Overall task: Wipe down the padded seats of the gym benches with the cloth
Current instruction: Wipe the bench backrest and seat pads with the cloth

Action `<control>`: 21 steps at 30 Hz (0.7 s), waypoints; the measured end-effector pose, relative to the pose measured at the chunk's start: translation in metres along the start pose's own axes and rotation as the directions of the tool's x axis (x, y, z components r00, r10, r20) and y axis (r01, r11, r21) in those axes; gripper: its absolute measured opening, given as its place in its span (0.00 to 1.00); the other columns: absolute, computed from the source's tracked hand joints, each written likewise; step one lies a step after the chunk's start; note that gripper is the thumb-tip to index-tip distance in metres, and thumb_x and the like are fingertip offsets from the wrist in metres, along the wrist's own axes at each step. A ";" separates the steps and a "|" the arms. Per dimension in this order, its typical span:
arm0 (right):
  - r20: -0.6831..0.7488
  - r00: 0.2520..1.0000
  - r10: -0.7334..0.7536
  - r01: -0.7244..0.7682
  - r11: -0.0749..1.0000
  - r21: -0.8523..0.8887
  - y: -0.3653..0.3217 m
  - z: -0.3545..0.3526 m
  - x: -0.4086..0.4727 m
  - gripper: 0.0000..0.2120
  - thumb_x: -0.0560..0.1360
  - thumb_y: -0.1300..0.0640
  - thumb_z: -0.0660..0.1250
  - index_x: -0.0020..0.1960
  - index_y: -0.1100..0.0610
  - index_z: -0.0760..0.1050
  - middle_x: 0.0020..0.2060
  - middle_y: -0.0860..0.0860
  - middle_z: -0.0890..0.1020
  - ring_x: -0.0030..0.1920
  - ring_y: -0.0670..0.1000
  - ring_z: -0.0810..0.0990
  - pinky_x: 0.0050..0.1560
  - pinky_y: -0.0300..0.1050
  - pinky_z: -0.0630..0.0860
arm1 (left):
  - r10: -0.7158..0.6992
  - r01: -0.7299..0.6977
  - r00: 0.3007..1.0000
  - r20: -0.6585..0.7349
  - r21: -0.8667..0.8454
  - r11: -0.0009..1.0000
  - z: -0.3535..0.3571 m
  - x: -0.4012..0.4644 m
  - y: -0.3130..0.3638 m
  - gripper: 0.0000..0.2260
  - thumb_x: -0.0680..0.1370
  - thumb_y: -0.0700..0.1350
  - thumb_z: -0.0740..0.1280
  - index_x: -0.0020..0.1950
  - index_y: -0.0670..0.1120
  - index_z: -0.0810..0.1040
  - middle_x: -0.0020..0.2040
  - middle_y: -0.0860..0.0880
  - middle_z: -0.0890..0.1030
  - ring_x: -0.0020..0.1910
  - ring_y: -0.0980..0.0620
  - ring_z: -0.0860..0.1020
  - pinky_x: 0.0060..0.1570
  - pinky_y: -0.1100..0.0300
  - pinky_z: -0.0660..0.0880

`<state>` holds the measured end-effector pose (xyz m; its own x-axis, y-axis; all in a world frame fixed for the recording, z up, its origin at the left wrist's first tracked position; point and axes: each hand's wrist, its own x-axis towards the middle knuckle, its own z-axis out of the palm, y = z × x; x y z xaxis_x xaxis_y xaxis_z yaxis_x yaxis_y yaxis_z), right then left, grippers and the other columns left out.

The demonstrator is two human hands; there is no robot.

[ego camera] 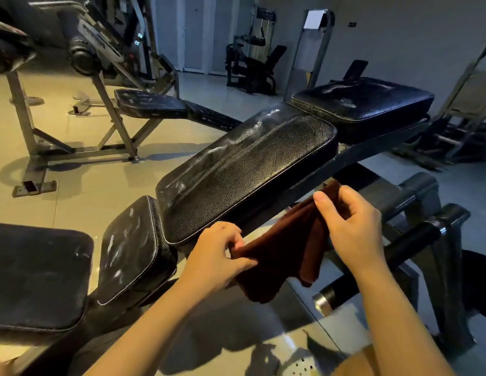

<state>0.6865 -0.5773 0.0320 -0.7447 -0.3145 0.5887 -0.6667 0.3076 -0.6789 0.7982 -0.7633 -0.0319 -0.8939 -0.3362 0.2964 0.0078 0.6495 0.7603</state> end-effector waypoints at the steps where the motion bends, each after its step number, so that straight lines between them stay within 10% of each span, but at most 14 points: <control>1: 0.006 1.000 0.001 -0.001 1.000 0.003 0.000 0.000 0.000 0.14 0.78 0.51 0.66 0.39 0.59 0.74 0.31 0.54 0.76 0.32 0.49 0.75 0.33 0.38 0.72 | -0.020 0.019 1.000 0.017 0.027 0.999 -0.002 -0.003 -0.005 0.19 0.64 0.48 0.80 0.34 0.54 0.68 0.45 0.56 0.77 0.45 0.59 0.73 0.45 0.64 0.67; 9: 0.022 0.998 0.059 -0.060 0.997 0.039 0.001 -0.002 -0.001 0.18 0.76 0.47 0.66 0.41 0.62 0.75 0.33 0.57 0.78 0.34 0.51 0.77 0.36 0.44 0.75 | -0.161 0.149 0.969 -0.190 -0.073 0.986 -0.050 -0.024 -0.003 0.08 0.71 0.37 0.74 0.39 0.48 0.78 0.32 0.53 0.81 0.33 0.59 0.80 0.35 0.69 0.71; 14: -0.017 0.993 0.118 -0.117 0.992 0.050 -0.002 0.009 0.004 0.16 0.76 0.49 0.68 0.39 0.63 0.77 0.32 0.56 0.80 0.35 0.54 0.78 0.38 0.53 0.76 | 0.065 -0.010 0.825 -0.561 0.102 0.995 -0.079 0.038 0.023 0.05 0.73 0.39 0.71 0.44 0.48 0.79 0.43 0.54 0.81 0.45 0.53 0.78 0.45 0.57 0.73; 21: -0.121 0.975 0.185 -0.190 0.981 -0.033 0.012 0.006 0.017 0.22 0.76 0.48 0.69 0.31 0.61 0.70 0.24 0.50 0.72 0.27 0.45 0.70 0.29 0.37 0.67 | 0.200 -0.061 0.806 -0.557 0.258 0.964 0.003 0.064 0.011 0.11 0.77 0.47 0.65 0.55 0.42 0.75 0.55 0.44 0.75 0.54 0.44 0.74 0.52 0.55 0.69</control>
<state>0.6661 -0.5844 0.0316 -0.8537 -0.1414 0.5012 -0.5133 0.3910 -0.7640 0.7402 -0.7758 -0.0065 -0.4693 -0.5210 0.7129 -0.0539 0.8228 0.5658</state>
